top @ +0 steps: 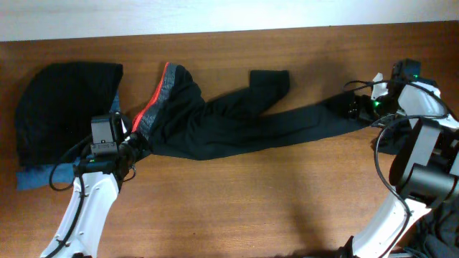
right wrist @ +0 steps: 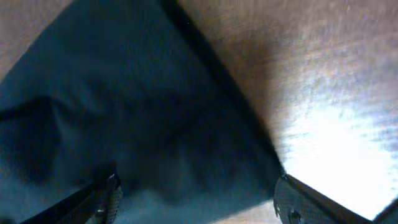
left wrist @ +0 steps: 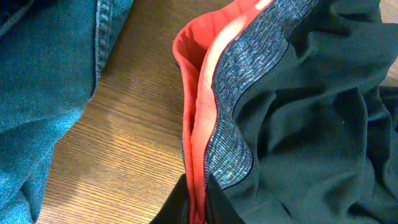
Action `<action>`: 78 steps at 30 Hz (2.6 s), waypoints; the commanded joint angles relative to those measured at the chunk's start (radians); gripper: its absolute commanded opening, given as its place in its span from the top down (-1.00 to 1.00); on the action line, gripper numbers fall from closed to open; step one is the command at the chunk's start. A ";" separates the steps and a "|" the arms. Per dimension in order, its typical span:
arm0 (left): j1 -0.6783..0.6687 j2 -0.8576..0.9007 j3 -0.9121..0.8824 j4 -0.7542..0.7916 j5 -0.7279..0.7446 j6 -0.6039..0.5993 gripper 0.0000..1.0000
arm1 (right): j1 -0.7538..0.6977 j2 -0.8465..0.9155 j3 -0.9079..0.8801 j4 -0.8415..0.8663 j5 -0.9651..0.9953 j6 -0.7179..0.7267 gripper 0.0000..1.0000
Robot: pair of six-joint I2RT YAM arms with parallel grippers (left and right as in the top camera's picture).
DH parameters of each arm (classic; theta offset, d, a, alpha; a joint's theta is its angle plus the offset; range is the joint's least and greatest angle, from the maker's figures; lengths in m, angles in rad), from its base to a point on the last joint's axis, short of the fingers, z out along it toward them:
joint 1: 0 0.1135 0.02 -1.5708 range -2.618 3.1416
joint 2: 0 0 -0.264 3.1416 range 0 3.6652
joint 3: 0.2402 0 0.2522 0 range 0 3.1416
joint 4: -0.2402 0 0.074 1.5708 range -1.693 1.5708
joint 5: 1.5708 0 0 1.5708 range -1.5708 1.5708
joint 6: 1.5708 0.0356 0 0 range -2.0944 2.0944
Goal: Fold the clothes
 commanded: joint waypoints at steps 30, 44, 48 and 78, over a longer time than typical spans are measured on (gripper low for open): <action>0.003 -0.016 0.009 0.002 -0.014 0.013 0.85 | 0.024 0.017 0.044 0.055 -0.091 -0.008 -0.22; 0.003 -0.016 0.009 0.002 -0.014 0.013 0.85 | 0.085 0.064 0.039 0.063 -0.083 -0.006 0.30; 0.003 -0.016 0.009 0.002 -0.014 0.013 0.85 | 0.082 0.061 0.046 0.050 -0.063 0.035 0.92; 0.001 -0.175 0.610 0.057 0.014 0.088 1.00 | 0.079 -0.124 0.908 -0.637 0.020 0.077 0.92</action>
